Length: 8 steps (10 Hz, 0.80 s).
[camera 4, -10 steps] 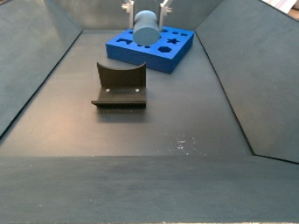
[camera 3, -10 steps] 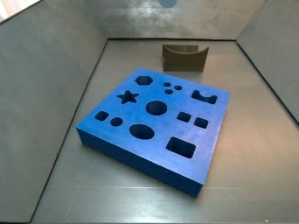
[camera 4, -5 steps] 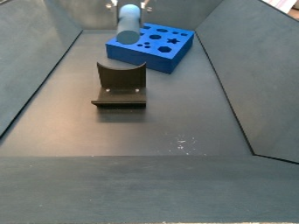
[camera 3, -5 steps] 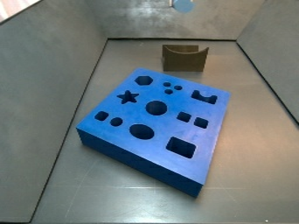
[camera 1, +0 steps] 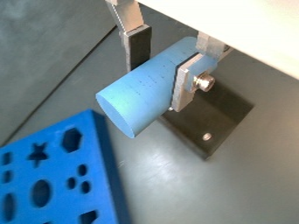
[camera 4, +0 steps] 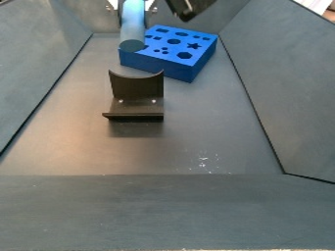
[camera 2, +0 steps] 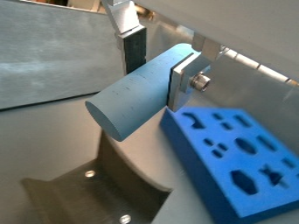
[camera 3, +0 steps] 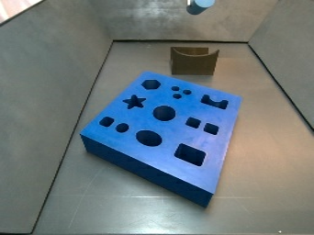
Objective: Pick up the oval object. Move up. Place the oval object on the fixture. Regrasp the oval object. Move to above the board. Insert the oval object.
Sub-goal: Place the oval object on the fixture.
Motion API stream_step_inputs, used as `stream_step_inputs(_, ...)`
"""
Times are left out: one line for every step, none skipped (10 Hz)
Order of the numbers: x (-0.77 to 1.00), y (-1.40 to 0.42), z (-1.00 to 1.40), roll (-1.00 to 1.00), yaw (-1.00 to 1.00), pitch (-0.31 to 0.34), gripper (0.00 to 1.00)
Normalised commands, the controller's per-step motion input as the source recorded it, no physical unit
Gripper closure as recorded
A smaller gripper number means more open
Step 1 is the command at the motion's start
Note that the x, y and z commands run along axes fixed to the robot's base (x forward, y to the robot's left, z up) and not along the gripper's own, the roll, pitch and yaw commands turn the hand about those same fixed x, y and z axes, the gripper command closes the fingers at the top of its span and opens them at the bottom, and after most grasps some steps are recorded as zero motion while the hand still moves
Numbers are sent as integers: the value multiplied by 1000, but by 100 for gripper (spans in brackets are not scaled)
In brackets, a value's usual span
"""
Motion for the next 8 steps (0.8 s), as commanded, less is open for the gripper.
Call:
stream_step_inputs(49, 36, -8, -605, -134, 41, 100)
stream_step_inputs(61, 41, -6, -420, -118, 37, 100)
stream_step_inputs(64, 29, -5, -281, -102, 33, 100)
stream_step_inputs(122, 130, -1000, -1000, -43, 260, 100)
stream_step_inputs(129, 139, -1000, -1000, -67, 253, 100)
stream_step_inputs(138, 140, -1000, -1000, -97, 273, 100)
stream_step_inputs(152, 137, -1000, -909, -157, 278, 100)
stream_step_inputs(154, 141, -1000, -738, -195, 229, 100)
